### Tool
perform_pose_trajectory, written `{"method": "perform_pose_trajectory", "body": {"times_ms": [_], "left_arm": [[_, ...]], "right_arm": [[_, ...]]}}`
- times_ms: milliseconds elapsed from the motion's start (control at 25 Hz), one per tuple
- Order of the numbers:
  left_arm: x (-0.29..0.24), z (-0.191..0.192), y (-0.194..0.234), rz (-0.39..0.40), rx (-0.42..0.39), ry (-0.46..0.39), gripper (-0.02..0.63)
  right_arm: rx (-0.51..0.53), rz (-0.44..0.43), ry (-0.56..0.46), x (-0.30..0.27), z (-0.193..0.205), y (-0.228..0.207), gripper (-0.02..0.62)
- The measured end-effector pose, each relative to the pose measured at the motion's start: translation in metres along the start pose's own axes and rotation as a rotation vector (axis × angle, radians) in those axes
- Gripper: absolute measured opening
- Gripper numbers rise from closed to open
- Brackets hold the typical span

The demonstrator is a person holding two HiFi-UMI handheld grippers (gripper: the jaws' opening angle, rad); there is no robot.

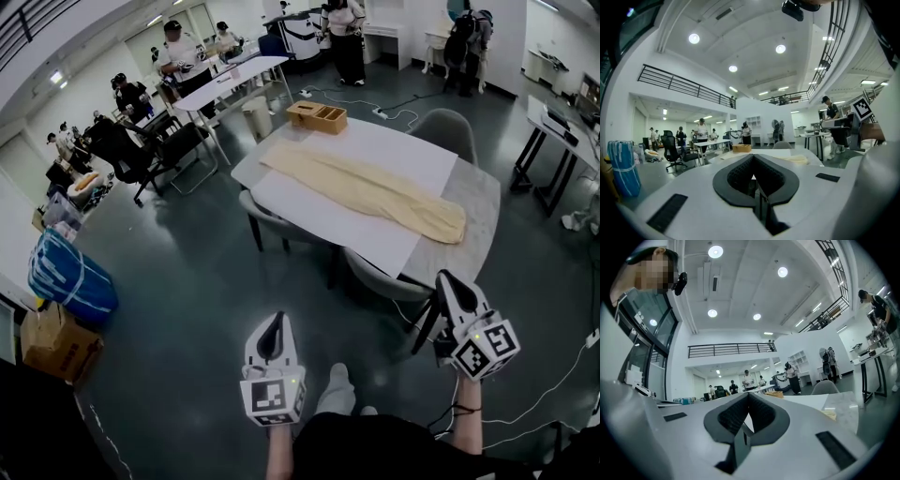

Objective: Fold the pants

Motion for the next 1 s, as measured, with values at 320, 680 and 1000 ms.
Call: {"method": "perform_pose_trajectory", "body": {"times_ms": [320,680,1000], "left_arm": [[-0.077,-0.025,0.041,0.08,-0.016,-0.021,0.008],[-0.147,-0.041,0.062,0.19,-0.052,-0.026,0.008],[-0.191,-0.04,0.061,0.279,-0.065,-0.015,0.008]], "right_arm": [[0.003,0.07,-0.006,-0.065,-0.01,-0.01,0.014],[-0.009,0.141,-0.003,-0.116,-0.01,-0.023,0.014],[-0.002,0.206,0.047,-0.142,0.007,-0.032,0.014]]}}
Point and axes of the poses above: the fingertips, and each gripper's own axes: x backward along the fingers, y to its left, z out of its underside, the point moved 6 cm from there along x, backward along the fingers, and after that the axes turned 12 degrees about y, right-handed, at the moved point
